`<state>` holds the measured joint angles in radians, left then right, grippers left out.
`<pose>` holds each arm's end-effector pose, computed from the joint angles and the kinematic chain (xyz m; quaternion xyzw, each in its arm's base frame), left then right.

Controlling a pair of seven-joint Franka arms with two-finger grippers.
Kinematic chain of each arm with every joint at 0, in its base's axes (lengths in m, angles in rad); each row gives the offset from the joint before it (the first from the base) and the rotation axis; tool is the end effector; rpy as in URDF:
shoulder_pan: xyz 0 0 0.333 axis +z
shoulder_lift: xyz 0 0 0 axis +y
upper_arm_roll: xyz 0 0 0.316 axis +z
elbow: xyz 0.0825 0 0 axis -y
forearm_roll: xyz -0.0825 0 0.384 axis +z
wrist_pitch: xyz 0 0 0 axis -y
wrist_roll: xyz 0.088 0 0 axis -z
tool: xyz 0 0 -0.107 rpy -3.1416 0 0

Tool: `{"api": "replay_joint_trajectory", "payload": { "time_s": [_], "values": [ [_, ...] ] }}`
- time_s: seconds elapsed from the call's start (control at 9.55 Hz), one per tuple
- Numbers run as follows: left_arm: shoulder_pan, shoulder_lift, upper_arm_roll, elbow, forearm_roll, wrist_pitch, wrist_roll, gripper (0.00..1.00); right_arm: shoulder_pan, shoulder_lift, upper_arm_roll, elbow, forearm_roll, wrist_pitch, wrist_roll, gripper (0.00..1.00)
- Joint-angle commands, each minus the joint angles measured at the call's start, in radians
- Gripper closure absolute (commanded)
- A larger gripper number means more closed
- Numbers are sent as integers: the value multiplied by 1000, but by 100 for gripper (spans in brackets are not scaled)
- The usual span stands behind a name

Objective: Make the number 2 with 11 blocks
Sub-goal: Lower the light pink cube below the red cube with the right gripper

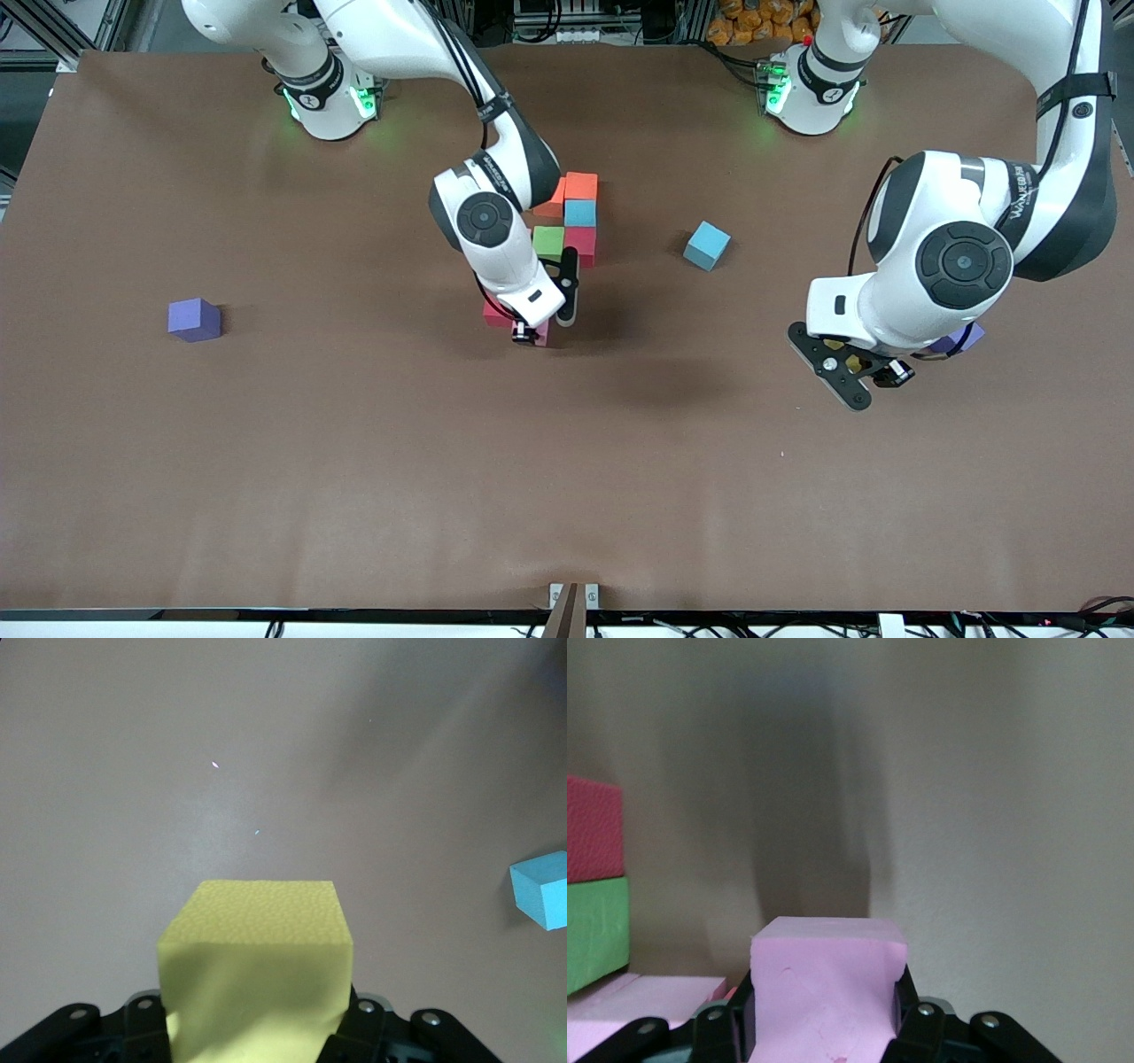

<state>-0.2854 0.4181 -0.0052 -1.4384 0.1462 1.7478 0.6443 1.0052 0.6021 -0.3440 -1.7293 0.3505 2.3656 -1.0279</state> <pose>0.6473 -0.1794 0.4442 -0.8816 0.4636 0.0656 0.0594 0.5163 0.4373 0.2578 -0.7270 -0.6847 -0.0462 0.0241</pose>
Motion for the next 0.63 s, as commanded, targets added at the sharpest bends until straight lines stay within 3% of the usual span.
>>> {"api": "replay_joint_trajectory", "payload": {
  "time_s": [0.0, 0.52],
  "values": [
    [-1, -19, -2, -13, 23, -14, 11, 100, 44, -74, -3, -121, -8, 73, -14, 95],
    [-4, -18, -2, -13, 24, -14, 12, 100, 90, -71, 4, -197, 51, 199, 0, 95]
  ]
}}
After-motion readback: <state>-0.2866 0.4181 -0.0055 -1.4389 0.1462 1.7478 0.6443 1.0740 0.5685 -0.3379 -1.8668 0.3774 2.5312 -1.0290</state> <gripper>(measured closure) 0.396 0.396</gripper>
